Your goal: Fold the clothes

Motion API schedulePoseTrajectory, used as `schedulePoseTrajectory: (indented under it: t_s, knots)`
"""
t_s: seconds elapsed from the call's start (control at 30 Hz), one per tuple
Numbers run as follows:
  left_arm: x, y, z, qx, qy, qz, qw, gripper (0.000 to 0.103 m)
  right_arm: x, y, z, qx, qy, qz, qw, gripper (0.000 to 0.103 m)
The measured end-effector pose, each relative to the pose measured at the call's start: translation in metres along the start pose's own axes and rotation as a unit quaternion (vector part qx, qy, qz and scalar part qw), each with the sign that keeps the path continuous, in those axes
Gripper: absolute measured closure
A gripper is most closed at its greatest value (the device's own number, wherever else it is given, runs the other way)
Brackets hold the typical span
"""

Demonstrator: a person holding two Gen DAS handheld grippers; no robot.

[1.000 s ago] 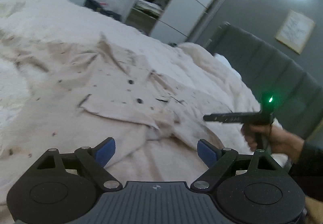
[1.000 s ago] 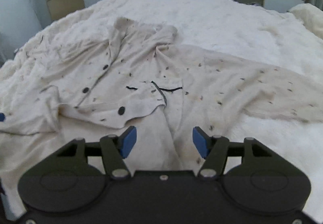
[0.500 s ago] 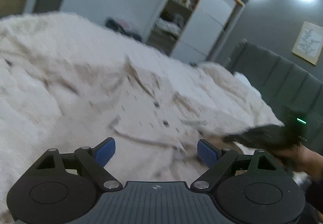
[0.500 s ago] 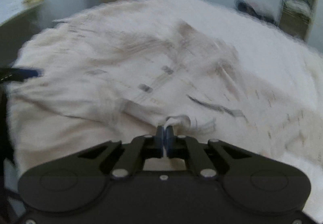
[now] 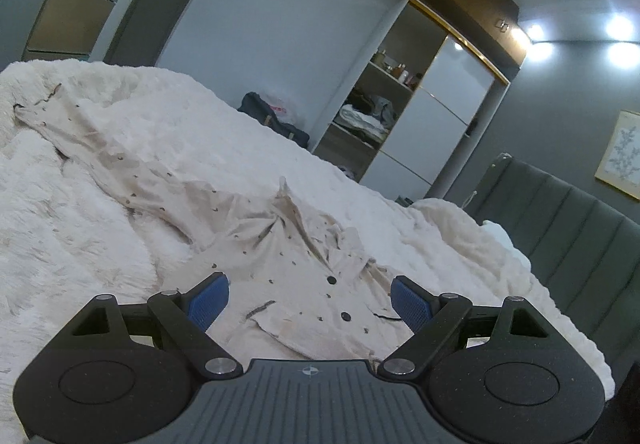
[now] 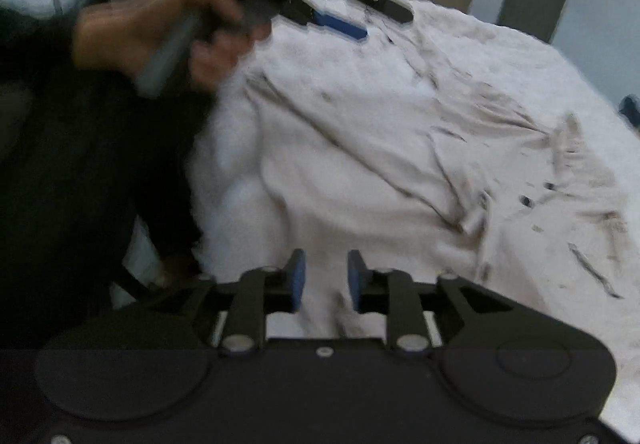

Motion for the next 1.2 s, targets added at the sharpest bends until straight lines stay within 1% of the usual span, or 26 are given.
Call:
schedulePoseTrajectory:
  t_s: [0.03,0.07,0.1,0.13,0.17,0.23,0.27,0.4,0.43,0.47,0.5,0.57,0.6,0.63,0.67,0.7,0.77,0.83,0.87,0.93,0.97,1.0,1.07,1.1,1.17,1.2]
  knots:
    - [0.001,0.001,0.001,0.002,0.003,-0.004,1.0,0.018,0.002,0.008,-0.006,-0.007,0.016,-0.01,1.0,0.071]
    - [0.002,0.002,0.003,0.005,0.005,-0.008,0.9999,0.018,0.005,0.017,-0.011,-0.015,0.032,-0.02,0.999,0.069]
    - [0.003,0.003,0.004,0.007,0.008,-0.012,0.9999,0.018,0.005,0.028,-0.022,-0.025,0.023,-0.036,0.999,0.064]
    - [0.005,0.004,0.006,0.011,0.012,-0.018,0.9997,0.018,0.0,0.039,-0.038,-0.038,-0.017,-0.05,0.998,0.061]
    - [0.007,0.006,0.008,0.016,0.016,-0.026,0.9994,0.018,-0.006,0.043,-0.048,-0.048,-0.037,-0.049,0.997,0.061]
    - [0.009,0.009,0.012,0.023,0.019,-0.031,0.9991,0.018,-0.024,0.058,-0.078,-0.075,-0.079,-0.04,0.993,0.061]
    - [0.009,0.009,0.014,0.025,0.021,-0.032,0.9989,0.018,-0.037,0.068,-0.097,-0.09,-0.089,-0.038,0.991,0.061]
    - [0.007,0.01,0.014,0.019,0.024,-0.03,0.9991,0.018,-0.08,0.091,-0.141,-0.121,-0.098,-0.026,0.987,0.06]
    - [0.007,0.011,0.014,0.015,0.024,-0.03,0.9991,0.018,-0.099,0.096,-0.157,-0.135,-0.098,-0.012,0.986,0.056]
    - [0.007,0.012,0.015,0.01,0.025,-0.031,0.9992,0.018,-0.114,0.097,-0.17,-0.15,-0.093,0.005,0.984,0.056]
    - [0.008,0.013,0.015,0.007,0.025,-0.032,0.9991,0.018,-0.12,0.095,-0.174,-0.157,-0.087,0.015,0.984,0.056]
    - [0.009,0.014,0.019,0.009,0.028,-0.034,0.999,0.018,-0.147,0.089,-0.184,-0.177,-0.062,0.052,0.981,0.056]
    - [0.01,0.015,0.022,0.012,0.031,-0.034,0.9989,0.018,-0.151,0.086,-0.184,-0.18,-0.052,0.063,0.98,0.067]
    - [0.011,0.015,0.025,0.016,0.033,-0.034,0.9987,0.018,-0.157,0.083,-0.183,-0.184,-0.034,0.077,0.979,0.096]
    - [0.012,0.015,0.027,0.02,0.034,-0.035,0.9986,0.018,-0.155,0.08,-0.18,-0.183,-0.023,0.076,0.98,0.1]
    - [0.013,0.016,0.029,0.024,0.036,-0.035,0.9985,0.018,-0.15,0.078,-0.174,-0.177,-0.012,0.067,0.982,0.101]
    - [0.014,0.016,0.03,0.026,0.035,-0.036,0.9984,0.018,-0.123,0.078,-0.158,-0.143,0.012,0.025,0.989,0.101]
    - [0.016,0.016,0.031,0.026,0.035,-0.036,0.9984,0.018,-0.079,0.07,-0.133,-0.083,0.035,-0.037,0.995,0.1]
    - [0.017,0.016,0.031,0.027,0.034,-0.037,0.9984,0.018,-0.066,0.066,-0.125,-0.064,0.036,-0.045,0.996,0.1]
    - [0.017,0.016,0.029,0.02,0.032,-0.035,0.9986,0.018,-0.041,0.052,-0.101,-0.02,0.043,-0.047,0.998,0.099]
    - [0.016,0.016,0.026,0.01,0.031,-0.033,0.9989,0.018,-0.029,0.042,-0.088,-0.001,0.049,-0.038,0.998,0.097]
    - [0.015,0.015,0.024,0.002,0.03,-0.03,0.9991,0.018,-0.023,0.033,-0.08,0.01,0.05,-0.028,0.998,0.094]
    - [0.013,0.012,0.02,-0.013,0.03,-0.021,0.9992,0.018,-0.008,0.0,-0.055,0.04,0.041,0.009,0.998,0.089]
    - [0.012,0.011,0.019,-0.02,0.032,-0.014,0.9992,0.018,-0.004,-0.008,-0.051,0.041,0.033,0.015,0.999,0.088]
    - [0.012,0.01,0.02,-0.028,0.042,0.0,0.9987,0.018,0.013,-0.03,-0.049,0.01,0.008,0.014,1.0,0.086]
    - [0.012,0.011,0.022,-0.034,0.047,0.014,0.9982,0.018,0.022,-0.037,-0.053,-0.008,-0.007,0.009,1.0,0.082]
Point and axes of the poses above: each gripper's, at about its wrist camera, not at the fingertips, and x roughly against the way its jaws point, z to its left, y to its top, the point moved 2 cm from there along -x, roughly the way its jaws point, and after that the axes turned 3 degrees about -z, right-handed, at the moved point
